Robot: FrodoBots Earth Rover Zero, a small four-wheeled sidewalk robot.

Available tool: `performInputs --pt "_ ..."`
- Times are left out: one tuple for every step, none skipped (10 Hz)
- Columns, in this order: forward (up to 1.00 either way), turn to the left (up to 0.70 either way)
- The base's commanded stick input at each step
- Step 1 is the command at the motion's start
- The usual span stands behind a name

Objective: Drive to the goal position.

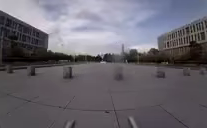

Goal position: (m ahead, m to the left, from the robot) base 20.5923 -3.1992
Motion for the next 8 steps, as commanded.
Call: performInputs --pt "0.0 0.45" --pt "0.0 0.45" --pt "0.29 0.32" --pt "1.0 0.0" --pt "1.0 0.09" --pt "1.0 0.27" --pt "1.0 0.23" --pt "1.0 0.05"
